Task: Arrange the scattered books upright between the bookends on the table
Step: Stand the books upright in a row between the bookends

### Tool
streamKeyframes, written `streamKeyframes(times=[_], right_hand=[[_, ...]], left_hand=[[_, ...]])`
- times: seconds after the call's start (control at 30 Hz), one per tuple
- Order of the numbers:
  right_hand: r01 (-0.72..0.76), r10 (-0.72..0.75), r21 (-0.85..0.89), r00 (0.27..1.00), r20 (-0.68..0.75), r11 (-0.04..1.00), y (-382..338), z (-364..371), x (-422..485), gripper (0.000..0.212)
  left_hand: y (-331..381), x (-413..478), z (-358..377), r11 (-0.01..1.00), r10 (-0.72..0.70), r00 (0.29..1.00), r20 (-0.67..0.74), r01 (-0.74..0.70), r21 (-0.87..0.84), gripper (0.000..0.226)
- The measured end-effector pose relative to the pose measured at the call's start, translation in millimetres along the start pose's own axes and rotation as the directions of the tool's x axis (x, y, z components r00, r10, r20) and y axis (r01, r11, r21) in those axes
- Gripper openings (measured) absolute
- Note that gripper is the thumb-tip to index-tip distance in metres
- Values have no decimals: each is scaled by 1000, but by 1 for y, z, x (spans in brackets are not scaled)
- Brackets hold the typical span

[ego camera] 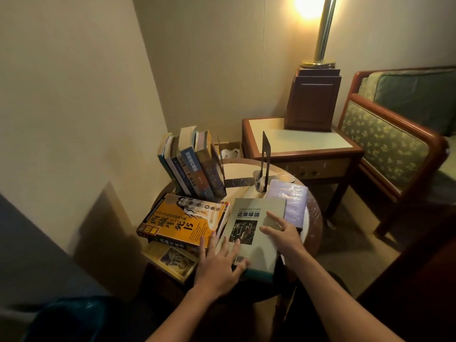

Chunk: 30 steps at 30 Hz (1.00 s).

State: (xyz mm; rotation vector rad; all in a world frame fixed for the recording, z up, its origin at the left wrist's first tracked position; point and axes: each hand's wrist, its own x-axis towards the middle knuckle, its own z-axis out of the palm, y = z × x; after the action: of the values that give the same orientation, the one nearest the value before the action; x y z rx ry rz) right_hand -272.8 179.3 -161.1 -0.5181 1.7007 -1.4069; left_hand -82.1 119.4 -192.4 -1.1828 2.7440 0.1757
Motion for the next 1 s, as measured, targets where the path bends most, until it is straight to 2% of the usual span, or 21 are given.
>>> streamKeyframes(times=[0.07, 0.13, 0.2, 0.27, 0.33, 0.37, 0.47, 0.53, 0.63, 0.67, 0.77, 0.87, 0.93, 1.0], right_hand=[[-31, 30, 19, 996, 85, 999, -1, -4, 1, 59], [-12, 15, -23, 992, 124, 1000, -4, -8, 0, 62], [1, 2, -25, 990, 144, 1000, -10, -10, -2, 65], [-15, 3, 64, 985, 174, 998, -18, -15, -5, 64], [-31, -7, 183, 980, 200, 983, -25, -21, -10, 63], [-37, -13, 225, 977, 215, 974, -28, -24, -12, 63], [-24, -54, 283, 963, 264, 959, -42, -33, -25, 63], [-4, -96, 321, 950, 296, 947, -52, -38, -34, 63], [-1, -141, 386, 931, 337, 922, -62, -43, -43, 65], [-1, -156, 407, 923, 352, 913, -65, -43, -45, 65], [12, -205, 443, 898, 390, 897, -72, -42, -49, 65], [67, -217, 386, 908, 359, 920, -80, -44, -48, 64], [104, -214, 313, 915, 342, 944, -85, -43, -50, 67], [137, -226, 272, 915, 333, 953, -88, -42, -51, 70]], left_hand=[[7, 0, -2, 997, 75, 997, 12, -75, 24, 72], [16, 3, -2, 993, 115, 993, 33, -114, -33, 79], [22, 7, -6, 965, 88, 994, 64, -70, -252, 77], [25, 11, -14, 867, 51, 996, 67, -11, -498, 74], [26, 12, -26, 776, -8, 999, 32, 26, -631, 73], [25, 14, -31, 712, -43, 999, 33, 54, -700, 73], [23, 17, -54, 434, -87, 991, 105, 133, -891, 87], [17, 19, -67, 309, -58, 990, 128, 139, -941, 97], [2, 23, -86, 68, 21, 985, 172, 170, -983, 98], [-2, 23, -93, 42, 58, 983, 176, 174, -984, 100], [-10, 21, -105, 73, 106, 985, 139, 132, -989, 105], [-15, 18, -113, -40, 49, 998, 34, 36, -999, 100], [-19, 14, -120, -38, 41, 998, -39, -37, -999, 92], [-23, 8, -129, -47, 72, 996, -54, -51, -998, 76]])
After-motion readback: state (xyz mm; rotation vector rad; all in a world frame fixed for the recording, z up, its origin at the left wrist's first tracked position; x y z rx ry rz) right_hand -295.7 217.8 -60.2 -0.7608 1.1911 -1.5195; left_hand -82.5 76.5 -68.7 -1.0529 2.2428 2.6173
